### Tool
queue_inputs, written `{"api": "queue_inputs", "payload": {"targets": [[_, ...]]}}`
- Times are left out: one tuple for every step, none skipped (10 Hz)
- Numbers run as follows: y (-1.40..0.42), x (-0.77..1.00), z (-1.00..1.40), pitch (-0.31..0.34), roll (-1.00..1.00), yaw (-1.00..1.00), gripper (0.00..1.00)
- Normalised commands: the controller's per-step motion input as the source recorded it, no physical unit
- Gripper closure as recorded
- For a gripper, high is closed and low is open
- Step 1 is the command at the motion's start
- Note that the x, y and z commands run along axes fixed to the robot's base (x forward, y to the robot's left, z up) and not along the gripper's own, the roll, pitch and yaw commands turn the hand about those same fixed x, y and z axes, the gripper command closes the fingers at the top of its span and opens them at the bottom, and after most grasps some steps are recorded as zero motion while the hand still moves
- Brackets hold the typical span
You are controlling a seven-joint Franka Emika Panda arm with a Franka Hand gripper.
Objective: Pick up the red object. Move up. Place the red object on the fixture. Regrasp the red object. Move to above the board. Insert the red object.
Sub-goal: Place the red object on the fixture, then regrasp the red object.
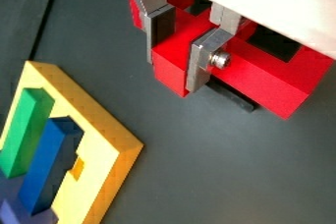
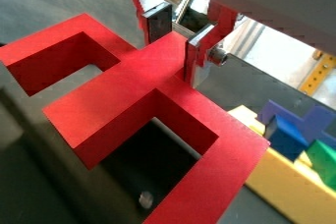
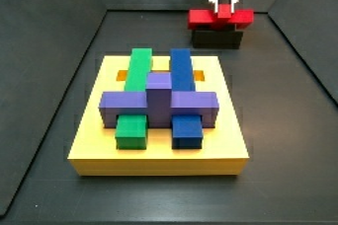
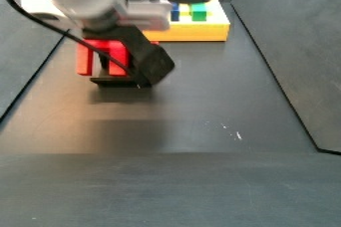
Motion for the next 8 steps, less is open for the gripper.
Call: {"api": "queue_inputs", "payload": {"targets": [[0.0, 0.0, -0.15, -0.134, -0.09, 0.0, 1.0], [-0.03, -0.03, -0.18, -0.054, -0.09, 0.0, 1.0], [0.0, 0.0, -0.15, -0.011, -0.15, 0.0, 1.0], [0.0, 0.0, 0.0, 0.0, 0.0, 0.0, 1.0], [0.0, 0.0, 0.0, 0.0, 0.0, 0.0, 0.0], [-0.15, 0.04, 0.4, 0.0, 1.0, 0.04, 0.0], [-0.17, 0.0, 0.42, -0.046, 1.0, 0.08, 0.0], [-0.13, 0.0, 0.31, -0.094, 1.0, 0.16, 0.0]]}}
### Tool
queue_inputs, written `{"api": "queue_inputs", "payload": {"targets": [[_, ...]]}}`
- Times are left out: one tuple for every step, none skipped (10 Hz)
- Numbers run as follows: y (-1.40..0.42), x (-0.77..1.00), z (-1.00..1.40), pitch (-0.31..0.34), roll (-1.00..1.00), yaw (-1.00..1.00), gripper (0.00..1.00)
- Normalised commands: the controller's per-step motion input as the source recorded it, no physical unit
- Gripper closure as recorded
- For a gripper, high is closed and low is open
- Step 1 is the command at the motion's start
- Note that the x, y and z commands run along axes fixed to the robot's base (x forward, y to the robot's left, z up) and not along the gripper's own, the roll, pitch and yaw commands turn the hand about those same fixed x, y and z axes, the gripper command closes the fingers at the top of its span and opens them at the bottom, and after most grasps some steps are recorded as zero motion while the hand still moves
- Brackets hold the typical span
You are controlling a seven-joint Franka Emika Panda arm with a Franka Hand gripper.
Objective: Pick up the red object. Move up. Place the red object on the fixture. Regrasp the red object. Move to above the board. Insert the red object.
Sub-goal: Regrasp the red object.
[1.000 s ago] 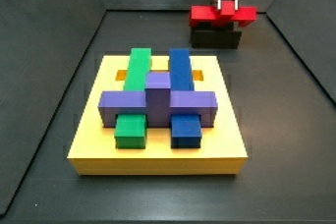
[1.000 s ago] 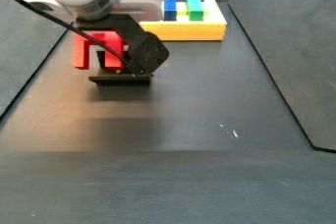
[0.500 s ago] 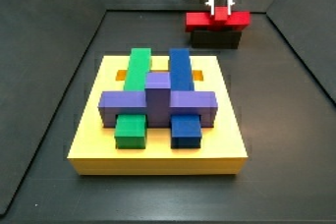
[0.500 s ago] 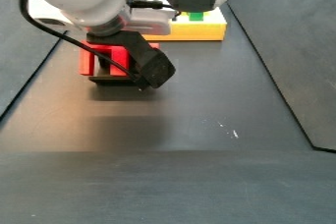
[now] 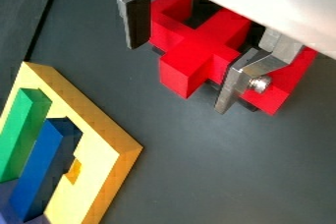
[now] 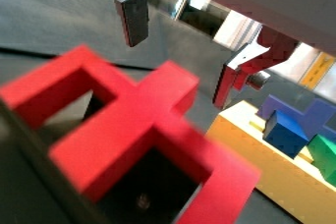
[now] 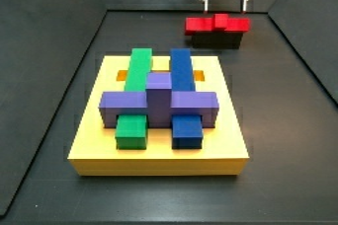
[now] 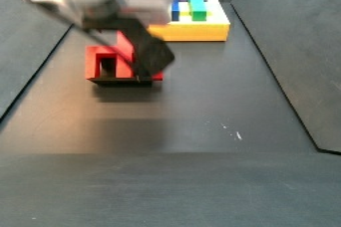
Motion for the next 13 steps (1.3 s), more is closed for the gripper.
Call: {"api": "queue_inputs", "payload": {"targets": [[-0.11, 0.0, 0.29, -0.171, 1.0, 0.17, 0.0], [-0.03, 0.0, 0.2, -0.2, 1.0, 0.19, 0.0], [0.0, 0.0, 0.13, -0.217, 1.0, 0.21, 0.0], [0.0, -0.09, 0.0, -0.189, 1.0, 0.19, 0.0], [0.0, -0.02, 0.01, -0.22, 1.0, 0.16, 0.0], [0.0, 0.0, 0.03, -0.22, 1.0, 0.24, 0.0], [-0.14, 0.0, 0.1, -0.274, 1.0, 0.22, 0.0], [-0.25, 0.45, 0.05, 0.0, 1.0, 0.0, 0.0], [-0.22, 0.34, 0.05, 0.0, 1.0, 0.0, 0.0], [-0.19, 0.29, 0.05, 0.069, 1.0, 0.0, 0.0], [-0.17, 0.2, 0.06, 0.117, 1.0, 0.03, 0.0], [-0.15, 0.09, 0.05, 0.117, 1.0, 0.1, 0.0], [-0.11, 0.04, 0.04, 0.089, 1.0, 0.17, 0.0]]}}
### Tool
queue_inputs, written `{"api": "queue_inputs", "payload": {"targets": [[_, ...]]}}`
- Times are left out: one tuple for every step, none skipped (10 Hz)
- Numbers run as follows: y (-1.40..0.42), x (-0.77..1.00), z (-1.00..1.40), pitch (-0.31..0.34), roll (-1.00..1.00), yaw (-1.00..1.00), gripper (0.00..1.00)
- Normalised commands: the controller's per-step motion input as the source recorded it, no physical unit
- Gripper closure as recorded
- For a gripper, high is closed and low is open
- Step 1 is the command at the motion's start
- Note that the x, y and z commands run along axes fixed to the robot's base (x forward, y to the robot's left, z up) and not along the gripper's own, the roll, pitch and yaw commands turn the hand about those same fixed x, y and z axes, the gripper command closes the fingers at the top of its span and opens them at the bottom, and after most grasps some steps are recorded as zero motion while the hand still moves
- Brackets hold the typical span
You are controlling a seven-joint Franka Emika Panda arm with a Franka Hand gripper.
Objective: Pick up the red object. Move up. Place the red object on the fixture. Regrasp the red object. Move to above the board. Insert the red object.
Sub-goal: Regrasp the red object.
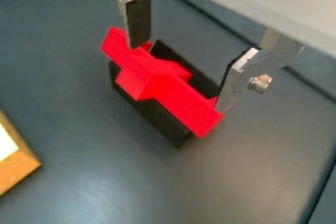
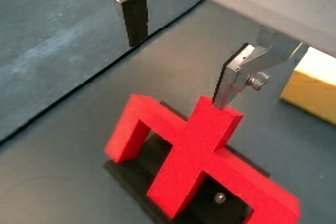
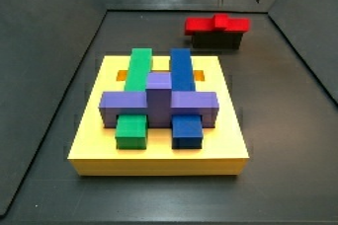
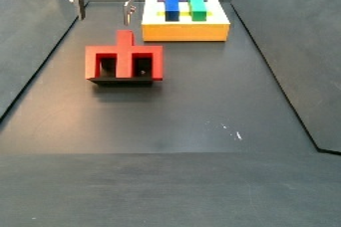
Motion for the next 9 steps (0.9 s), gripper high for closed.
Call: {"api": "queue_inputs", "payload": {"targets": [[-0.07, 0.01, 0.03, 0.086, 1.0, 0.23, 0.0], [-0.04, 0.01, 0.02, 0.077, 1.0, 0.28, 0.0], [0.0, 0.07, 0.01, 0.109, 1.0, 0.33, 0.0], [0.0, 0.09, 0.0, 0.177, 1.0, 0.39, 0.0], [0.0, 0.08, 0.0, 0.189, 1.0, 0.39, 0.0], [0.0, 0.06, 0.0, 0.174, 1.0, 0.39, 0.0], [0.0, 0.0, 0.0, 0.14, 1.0, 0.41, 0.0], [0.0, 0.0, 0.0, 0.091, 1.0, 0.48, 0.0], [0.0, 0.0, -0.03, 0.089, 1.0, 0.51, 0.0]]}}
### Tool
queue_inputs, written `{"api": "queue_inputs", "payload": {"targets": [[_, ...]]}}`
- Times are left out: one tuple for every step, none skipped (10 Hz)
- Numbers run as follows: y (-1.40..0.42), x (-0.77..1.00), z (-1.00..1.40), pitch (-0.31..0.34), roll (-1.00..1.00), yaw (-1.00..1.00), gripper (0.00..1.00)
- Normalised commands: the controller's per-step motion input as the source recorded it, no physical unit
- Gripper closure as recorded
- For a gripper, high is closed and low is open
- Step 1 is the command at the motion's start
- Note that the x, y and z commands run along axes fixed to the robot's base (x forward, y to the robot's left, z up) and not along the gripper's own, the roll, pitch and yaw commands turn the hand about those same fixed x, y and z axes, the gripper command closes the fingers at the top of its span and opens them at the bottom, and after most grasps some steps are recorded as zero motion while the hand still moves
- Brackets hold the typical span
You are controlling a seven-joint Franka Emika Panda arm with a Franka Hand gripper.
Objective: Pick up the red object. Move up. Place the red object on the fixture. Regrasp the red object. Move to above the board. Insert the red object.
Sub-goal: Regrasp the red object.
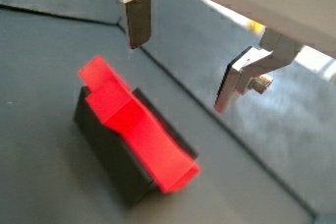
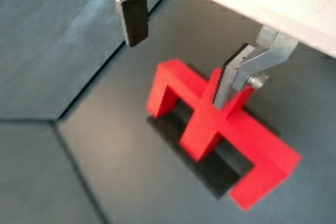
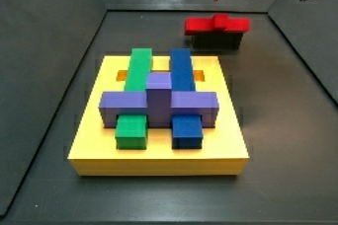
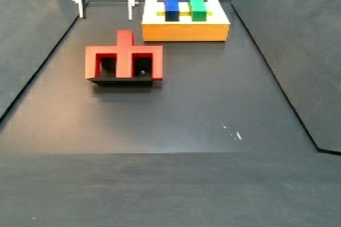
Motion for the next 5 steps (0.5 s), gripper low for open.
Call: {"api": "queue_inputs", "payload": {"targets": [[-0.08, 0.0, -0.06, 0.063, 1.0, 0.44, 0.0], [-0.28, 0.0, -0.03, 0.137, 1.0, 0.19, 0.0], [-0.33, 0.03, -0.11, 0.197, 1.0, 0.0, 0.0], [-0.29, 0.0, -0.13, 0.223, 0.99, 0.0, 0.0], [0.0, 0.0, 0.0, 0.0, 0.09, 0.0, 0.0]]}}
